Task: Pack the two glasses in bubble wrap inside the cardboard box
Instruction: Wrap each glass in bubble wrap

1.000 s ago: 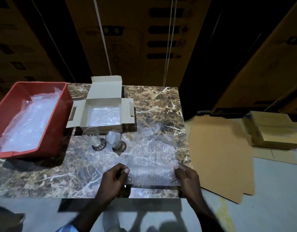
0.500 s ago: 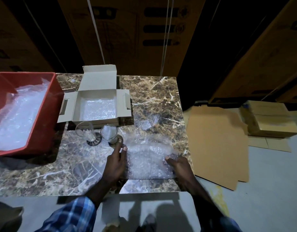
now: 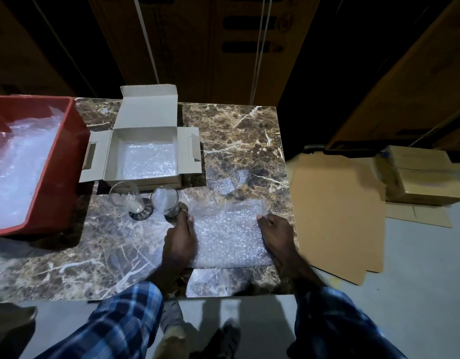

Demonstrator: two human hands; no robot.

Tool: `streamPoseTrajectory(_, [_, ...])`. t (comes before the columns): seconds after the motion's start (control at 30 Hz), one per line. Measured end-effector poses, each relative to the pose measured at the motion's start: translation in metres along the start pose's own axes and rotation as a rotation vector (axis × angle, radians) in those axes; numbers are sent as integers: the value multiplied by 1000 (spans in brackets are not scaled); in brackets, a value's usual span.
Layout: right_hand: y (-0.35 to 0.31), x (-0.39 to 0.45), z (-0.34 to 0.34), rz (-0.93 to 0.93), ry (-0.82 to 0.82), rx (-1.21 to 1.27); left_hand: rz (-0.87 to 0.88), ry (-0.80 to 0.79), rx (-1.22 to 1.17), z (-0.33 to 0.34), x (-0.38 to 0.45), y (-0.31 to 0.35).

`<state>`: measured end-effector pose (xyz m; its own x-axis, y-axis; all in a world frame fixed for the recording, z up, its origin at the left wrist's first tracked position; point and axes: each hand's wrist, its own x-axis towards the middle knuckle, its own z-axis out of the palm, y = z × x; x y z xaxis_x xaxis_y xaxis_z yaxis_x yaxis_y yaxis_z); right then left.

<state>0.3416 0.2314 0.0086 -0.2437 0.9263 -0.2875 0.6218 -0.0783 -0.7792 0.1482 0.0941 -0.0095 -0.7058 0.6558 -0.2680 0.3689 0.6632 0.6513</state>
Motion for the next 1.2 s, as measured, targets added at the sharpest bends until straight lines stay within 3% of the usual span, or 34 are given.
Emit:
streamPoseTrajectory(0.17, [3,-3,13,-57,151,-69,-66,17,76,1,0,8])
streamPoseTrajectory(0.4, [7,-1,18,-124,144,-336,-131,70,139,7,-1,16])
streamPoseTrajectory(0.57, [-3,-8,19,-94,182,-333,-102,124,113,7,-13,21])
streamPoseTrajectory(0.67, [-9,-19,21,-140,250,-454,5,178,69,-1,-33,19])
streamPoseTrajectory(0.77, [3,-32,34,-378,308,-685,273,303,227,-1,-56,8])
streamPoseTrajectory(0.83, [14,-39,48,-504,246,-690,434,288,336,4,-65,2])
streamPoseTrajectory(0.93, [18,-41,63,-598,110,-669,618,143,409,19,-58,-5])
streamPoseTrajectory(1.07, [16,-33,72,-551,-79,-747,569,-2,490,28,-29,-6])
streamPoseTrajectory(1.2, [18,-25,71,-518,-150,-765,596,-115,545,29,-13,-12])
